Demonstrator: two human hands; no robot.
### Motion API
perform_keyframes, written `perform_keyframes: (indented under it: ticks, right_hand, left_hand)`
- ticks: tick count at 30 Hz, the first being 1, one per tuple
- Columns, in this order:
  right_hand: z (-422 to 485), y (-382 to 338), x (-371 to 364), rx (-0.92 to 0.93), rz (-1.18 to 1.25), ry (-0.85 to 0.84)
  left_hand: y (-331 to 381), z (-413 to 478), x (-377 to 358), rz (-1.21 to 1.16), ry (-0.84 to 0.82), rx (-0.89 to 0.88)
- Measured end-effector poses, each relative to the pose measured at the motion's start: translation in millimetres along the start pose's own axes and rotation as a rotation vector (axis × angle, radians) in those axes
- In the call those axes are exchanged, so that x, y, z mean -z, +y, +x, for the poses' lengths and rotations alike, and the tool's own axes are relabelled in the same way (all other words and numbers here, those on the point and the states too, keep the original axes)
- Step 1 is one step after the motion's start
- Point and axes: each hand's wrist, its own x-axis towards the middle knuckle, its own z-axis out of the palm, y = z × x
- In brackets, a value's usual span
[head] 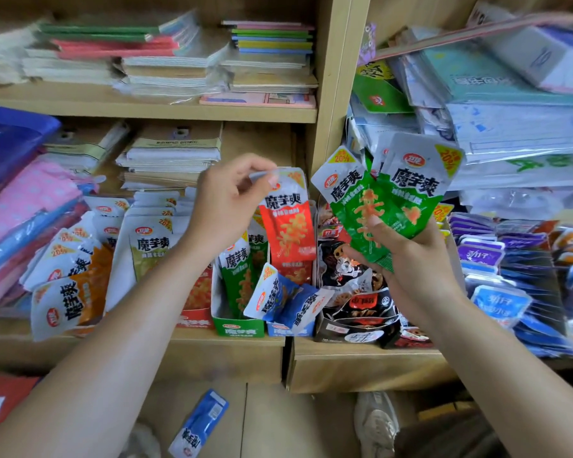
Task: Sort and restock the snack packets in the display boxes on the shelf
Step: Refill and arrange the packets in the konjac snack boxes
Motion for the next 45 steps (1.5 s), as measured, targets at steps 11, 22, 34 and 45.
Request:
perform_keyframes:
  ticks: [11,22,34,45]
  right_hand:
    - [9,4,0,-0.038,-0.008,-0.085]
    - [3,11,-3,0.171,-0.201,-0.247]
    - [12,16,1,0.167,-0.282,-0.192]
    - [21,9,2,0.255,-0.278,-0.102]
  left_hand:
    - [31,-5,-6,-0.288,0.057,0.238]
    - [38,-15,-39,-0.385,0.016,0.277]
    - [-13,-18,19,0.681,-0.585,0.058]
    - [14,-8,59,-0.075,-0.079,0.273]
